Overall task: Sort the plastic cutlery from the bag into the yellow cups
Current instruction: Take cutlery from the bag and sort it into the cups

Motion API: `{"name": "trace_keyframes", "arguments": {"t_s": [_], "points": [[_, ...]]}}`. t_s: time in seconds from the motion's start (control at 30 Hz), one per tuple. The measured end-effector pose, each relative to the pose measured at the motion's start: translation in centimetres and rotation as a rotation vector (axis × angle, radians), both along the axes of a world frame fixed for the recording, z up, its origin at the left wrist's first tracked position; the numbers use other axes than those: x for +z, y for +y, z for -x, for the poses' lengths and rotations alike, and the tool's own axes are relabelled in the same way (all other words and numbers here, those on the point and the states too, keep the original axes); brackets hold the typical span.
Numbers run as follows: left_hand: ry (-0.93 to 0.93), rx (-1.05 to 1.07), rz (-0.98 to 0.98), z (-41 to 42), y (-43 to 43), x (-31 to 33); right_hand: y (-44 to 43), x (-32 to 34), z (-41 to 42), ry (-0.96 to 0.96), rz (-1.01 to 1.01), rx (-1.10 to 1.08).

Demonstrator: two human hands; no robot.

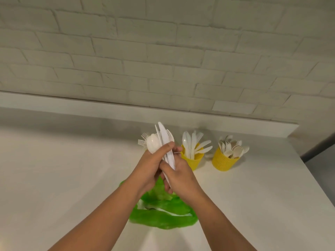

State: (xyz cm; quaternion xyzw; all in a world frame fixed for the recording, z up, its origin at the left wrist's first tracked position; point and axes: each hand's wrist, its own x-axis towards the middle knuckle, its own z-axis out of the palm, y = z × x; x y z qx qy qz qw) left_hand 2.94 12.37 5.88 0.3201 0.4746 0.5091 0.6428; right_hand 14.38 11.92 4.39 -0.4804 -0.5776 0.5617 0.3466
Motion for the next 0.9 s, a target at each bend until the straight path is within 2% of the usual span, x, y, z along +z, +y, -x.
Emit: {"name": "trace_keyframes", "arguments": {"t_s": [0.07, 0.13, 0.2, 0.27, 0.33, 0.4, 0.47, 0.6, 0.7, 0.9], "points": [[-0.141, -0.076, 0.039, 0.2, -0.2, -0.6, -0.2, -0.1, 0.0, 0.150, 0.085, 0.041], [-0.177, -0.175, 0.035, 0.8, -0.2, -0.7, 0.2, -0.1, -0.2, 0.345, 0.262, 0.106], [-0.138, -0.199, 0.051, 0.8, -0.2, -0.3, 0.8, 0.1, -0.4, 0.374, 0.399, 0.154], [-0.054, -0.103, 0.056, 0.5, -0.1, -0.1, 1.1, 0.5, -0.5, 0.305, 0.417, 0.141], [-0.044, -0.018, 0.021, 0.1, 0.2, -0.3, 1.1, 0.6, -0.2, 0.142, 0.255, 0.025], [-0.121, 0.062, 0.004, -0.2, 0.5, -0.2, 0.8, 0.4, 0.1, -0.019, -0.025, -0.162], [-0.201, 0.123, 0.003, -0.4, 0.9, -0.2, 0.4, -0.3, 0.4, -0.093, -0.286, -0.295], [-0.381, 0.051, 0.047, -0.8, 0.8, -0.4, 0.1, -1.5, 0.3, -0.308, -0.593, -0.372], [-0.451, 0.038, 0.071, -0.5, 0.9, -0.5, 0.1, -1.7, -0.1, -0.456, -0.677, -0.349], [-0.475, 0.027, 0.064, -0.5, 0.7, -0.9, 0.7, -1.2, -0.7, -0.432, -0.632, -0.225]]}}
